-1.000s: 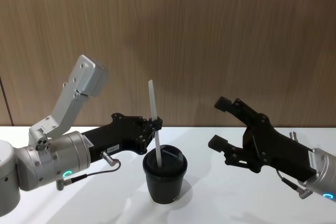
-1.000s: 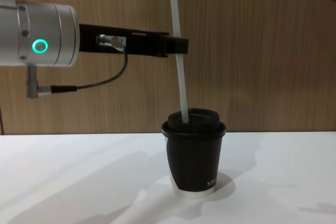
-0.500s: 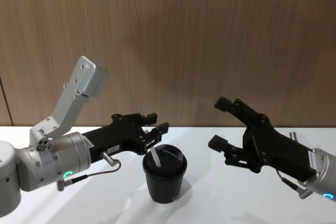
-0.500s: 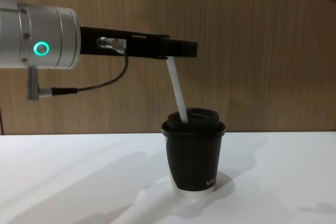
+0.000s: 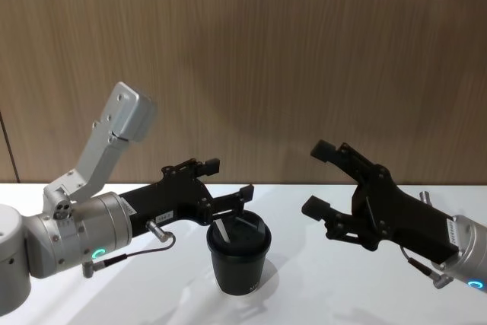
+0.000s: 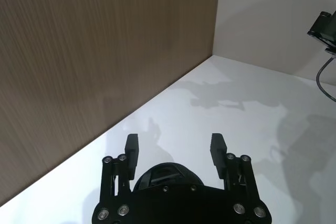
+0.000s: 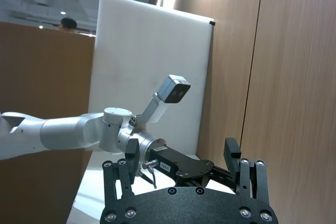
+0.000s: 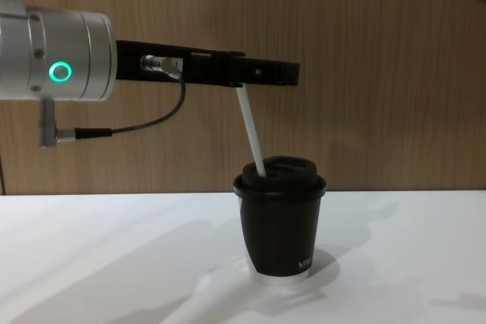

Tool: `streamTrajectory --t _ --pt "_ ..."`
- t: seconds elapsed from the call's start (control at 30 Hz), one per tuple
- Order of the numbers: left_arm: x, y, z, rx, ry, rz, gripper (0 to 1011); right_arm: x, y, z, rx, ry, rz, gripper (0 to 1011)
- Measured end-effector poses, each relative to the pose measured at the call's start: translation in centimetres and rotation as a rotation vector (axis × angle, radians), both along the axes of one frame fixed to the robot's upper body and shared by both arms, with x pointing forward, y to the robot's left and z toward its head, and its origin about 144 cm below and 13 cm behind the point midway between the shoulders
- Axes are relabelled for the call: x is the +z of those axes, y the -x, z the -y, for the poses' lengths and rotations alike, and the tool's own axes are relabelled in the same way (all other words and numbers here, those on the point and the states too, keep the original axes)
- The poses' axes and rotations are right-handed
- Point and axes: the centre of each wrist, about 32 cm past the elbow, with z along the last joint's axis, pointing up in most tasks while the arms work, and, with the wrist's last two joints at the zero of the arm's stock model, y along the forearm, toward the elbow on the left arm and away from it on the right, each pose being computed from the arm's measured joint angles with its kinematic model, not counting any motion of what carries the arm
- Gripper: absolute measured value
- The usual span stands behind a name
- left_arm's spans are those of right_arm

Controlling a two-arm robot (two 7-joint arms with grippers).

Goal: Pick up the straw with one hand, pass it to the other hand, and insert it into the cup.

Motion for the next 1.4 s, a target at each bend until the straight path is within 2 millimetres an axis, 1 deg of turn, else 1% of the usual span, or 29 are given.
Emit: streamTrajectory --t 0.03,0.1,0.13,0.17,0.23,0.5,0.87,1.17,1.4 --pt "0.0 0.0 0.0 0.0 0.0 0.0 851 0.0 0.0 0.0 -0.001 -0.001 0.0 1001" --pt "0.0 0.0 0.0 0.001 0.002 0.002 889 0.0 0.1 0.0 -0.006 -0.005 -0.004 1001" --pt "-0.1 0.0 0.0 0.002 0.005 0.005 938 0.0 0.1 -0.1 -0.01 -0.007 -0.006 1001" --pt "-0.1 0.1 0.0 0.002 0.007 0.007 946 0.1 0.1 -0.1 -0.012 -0.009 -0.007 1001" --pt "-0.3 0.1 0.0 0.004 0.017 0.019 1002 0.1 0.3 -0.2 -0.027 -0.018 -0.015 1001" --pt "-0.8 0.4 0.1 0.007 0.065 0.085 1002 0.3 0.9 -0.6 -0.101 -0.059 -0.054 1001" --pt "-1.5 0.7 0.6 -0.005 0.145 0.221 1001 0.3 1.4 -1.9 -0.199 -0.132 -0.132 1001" --pt "-1.7 0.8 1.5 -0.014 0.2 0.322 1002 0.0 1.5 -3.1 -0.22 -0.194 -0.195 1001" --pt "-1.7 0.9 1.8 -0.015 0.217 0.355 1001 -0.2 1.5 -3.9 -0.225 -0.239 -0.241 1001"
